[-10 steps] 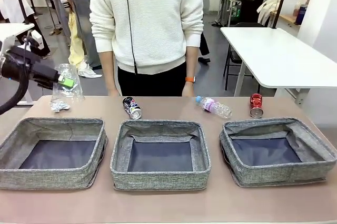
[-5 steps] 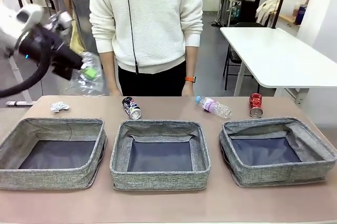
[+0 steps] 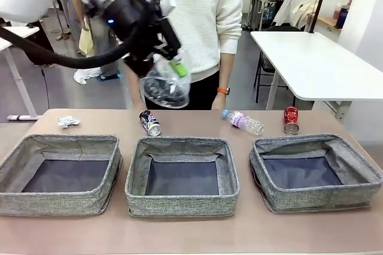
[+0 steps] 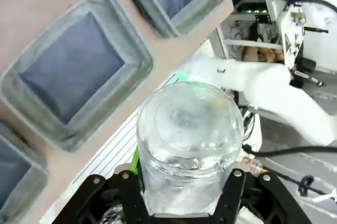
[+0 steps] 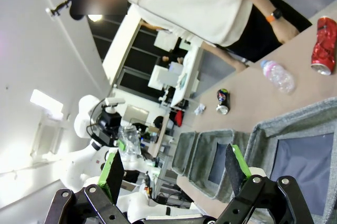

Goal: Sort the waste into the appropriate baskets.
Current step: Pick up the waste item pointed out by the person.

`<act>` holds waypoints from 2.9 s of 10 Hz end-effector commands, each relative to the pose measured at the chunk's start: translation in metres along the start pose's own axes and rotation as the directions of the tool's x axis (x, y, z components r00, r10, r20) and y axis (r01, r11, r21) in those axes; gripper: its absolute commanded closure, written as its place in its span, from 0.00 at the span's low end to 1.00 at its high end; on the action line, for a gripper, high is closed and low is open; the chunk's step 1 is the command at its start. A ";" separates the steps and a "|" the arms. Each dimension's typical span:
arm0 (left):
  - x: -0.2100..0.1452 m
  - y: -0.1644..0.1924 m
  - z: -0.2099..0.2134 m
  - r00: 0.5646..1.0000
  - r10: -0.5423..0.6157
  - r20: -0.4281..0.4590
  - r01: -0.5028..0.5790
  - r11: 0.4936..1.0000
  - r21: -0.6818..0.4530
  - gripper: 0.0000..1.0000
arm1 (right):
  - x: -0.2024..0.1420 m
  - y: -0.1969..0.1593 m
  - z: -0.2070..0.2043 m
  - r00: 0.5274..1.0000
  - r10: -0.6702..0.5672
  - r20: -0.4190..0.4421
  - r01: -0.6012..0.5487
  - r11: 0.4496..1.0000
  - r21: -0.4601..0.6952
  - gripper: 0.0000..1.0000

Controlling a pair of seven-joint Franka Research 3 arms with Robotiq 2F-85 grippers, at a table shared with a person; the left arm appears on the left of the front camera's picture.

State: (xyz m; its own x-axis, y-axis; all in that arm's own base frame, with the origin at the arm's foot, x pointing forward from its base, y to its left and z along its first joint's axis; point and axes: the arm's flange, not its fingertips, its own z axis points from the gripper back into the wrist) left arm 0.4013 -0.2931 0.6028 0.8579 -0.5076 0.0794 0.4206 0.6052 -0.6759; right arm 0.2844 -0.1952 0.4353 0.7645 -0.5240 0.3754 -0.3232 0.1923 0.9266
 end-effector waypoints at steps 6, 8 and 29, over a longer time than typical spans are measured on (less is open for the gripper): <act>0.100 -0.056 0.029 0.939 0.321 0.121 -0.340 0.920 0.196 0.38 | 0.002 0.000 -0.003 1.000 0.026 0.014 -0.027 0.999 0.018 0.00; 0.098 -0.056 0.029 0.919 0.388 0.072 -0.392 0.876 0.281 0.38 | 0.002 0.000 -0.003 1.000 0.026 0.014 -0.027 0.999 0.018 0.00; 0.087 -0.096 0.042 0.905 0.422 0.057 -0.393 0.775 0.495 0.38 | 0.002 0.000 -0.003 1.000 0.026 0.014 -0.027 0.999 0.018 0.00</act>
State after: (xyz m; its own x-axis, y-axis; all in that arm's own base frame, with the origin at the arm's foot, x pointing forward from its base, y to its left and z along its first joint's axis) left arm 0.4541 -0.3712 0.7038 0.9700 -0.1811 -0.1624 0.1482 0.9694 -0.1958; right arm 0.2844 -0.1952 0.4350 0.7649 -0.5237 0.3750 -0.3231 0.1916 0.9268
